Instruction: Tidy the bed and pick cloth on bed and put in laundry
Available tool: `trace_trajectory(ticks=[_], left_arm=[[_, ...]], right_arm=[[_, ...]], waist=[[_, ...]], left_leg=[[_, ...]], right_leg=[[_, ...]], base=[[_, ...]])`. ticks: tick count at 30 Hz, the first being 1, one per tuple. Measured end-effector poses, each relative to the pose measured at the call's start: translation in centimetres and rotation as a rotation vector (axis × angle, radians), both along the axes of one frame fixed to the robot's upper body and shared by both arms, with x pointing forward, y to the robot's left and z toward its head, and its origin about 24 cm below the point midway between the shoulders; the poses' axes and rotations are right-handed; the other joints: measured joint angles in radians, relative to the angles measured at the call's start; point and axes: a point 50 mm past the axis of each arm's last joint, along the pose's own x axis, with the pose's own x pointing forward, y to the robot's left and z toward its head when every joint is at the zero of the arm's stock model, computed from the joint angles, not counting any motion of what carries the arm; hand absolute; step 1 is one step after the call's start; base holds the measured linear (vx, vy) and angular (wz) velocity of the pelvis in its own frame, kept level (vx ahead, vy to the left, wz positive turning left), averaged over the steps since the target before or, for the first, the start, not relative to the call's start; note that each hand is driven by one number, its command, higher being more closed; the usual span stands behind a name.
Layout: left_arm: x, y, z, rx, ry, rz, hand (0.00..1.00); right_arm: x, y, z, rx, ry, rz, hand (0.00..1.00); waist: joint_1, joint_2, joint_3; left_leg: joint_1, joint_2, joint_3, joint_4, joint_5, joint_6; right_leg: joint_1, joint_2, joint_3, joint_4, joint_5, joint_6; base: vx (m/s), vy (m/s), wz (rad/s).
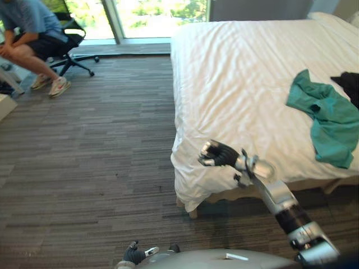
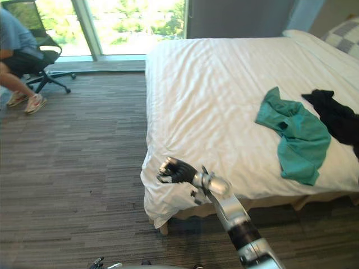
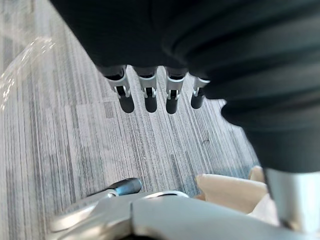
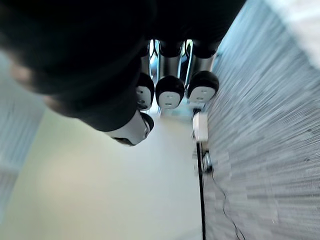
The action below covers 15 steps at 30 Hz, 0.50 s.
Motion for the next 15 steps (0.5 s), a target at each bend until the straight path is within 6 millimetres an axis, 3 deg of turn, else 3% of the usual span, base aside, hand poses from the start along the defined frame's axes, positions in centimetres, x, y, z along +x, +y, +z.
trace_trajectory(ticks=[2,5,7,8,10,11,15], left_arm=[[0.0,0.3,0.0,0.006,-0.003,0.010,0.00],[0.3,0.5,0.1,0.010,-0.006,0.024,0.00],[1.1,0.7,0.2,0.010,-0.021,0.032,0.00],[3.2,1.0,0.6,0.013,-0.058,0.031,0.00],[5.2,1.1,1.0,0.011,-0.099,0.029,0.00],[8.1,1.2,1.9,0.008,-0.170,0.027,0.00],[12.2,1.1,3.7,-0.005,-0.305,0.030,0.00]], right_arm=[[-0.2,2.2,-0.2,-0.013,0.047,0.037,1.00],[-1.9,6.2,-2.2,-0.062,0.179,0.078,1.00],[-2.1,7.3,-2.3,-0.093,0.181,0.096,1.00],[-1.3,8.7,-1.3,-0.122,0.137,0.090,1.00],[-0.2,9.0,-0.2,-0.141,0.086,0.057,1.00],[1.2,9.5,1.4,-0.157,0.012,0.010,1.00],[3.7,9.2,4.4,-0.153,-0.093,-0.088,1.00]], waist=[[0.012,-0.013,0.013],[0.047,-0.018,0.029],[0.061,-0.024,0.040],[0.067,-0.035,0.090],[0.069,-0.046,0.147],[0.094,-0.050,0.209],[0.111,-0.043,0.315]], left_leg=[[0.000,0.000,-0.021,-0.001,0.002,0.002],[-0.023,-0.001,-0.047,-0.011,0.007,0.000],[-0.056,0.001,-0.053,-0.011,0.009,0.001],[-0.112,0.004,-0.069,-0.007,0.032,-0.004],[-0.150,0.007,-0.077,0.003,0.049,-0.005],[-0.212,0.011,-0.081,0.012,0.068,-0.007],[-0.274,0.010,-0.100,0.026,0.089,0.006]], right_leg=[[0.004,-0.002,-0.020,0.011,-0.014,-0.003],[-0.013,-0.010,-0.046,0.023,-0.030,-0.003],[-0.051,-0.010,-0.049,0.034,-0.034,-0.005],[-0.104,-0.007,-0.062,0.038,-0.022,-0.016],[-0.128,-0.005,-0.072,0.041,-0.002,-0.020],[-0.182,0.001,-0.074,0.037,0.022,-0.031],[-0.222,0.002,-0.097,0.029,0.043,-0.039]], base=[[-0.09,-0.038,0.25],[-0.12,-0.012,0.25],[-0.09,-0.008,0.20],[-0.08,-0.006,0.22],[-0.11,-0.003,0.21],[-0.11,0.003,0.14],[-0.03,0.002,0.16]])
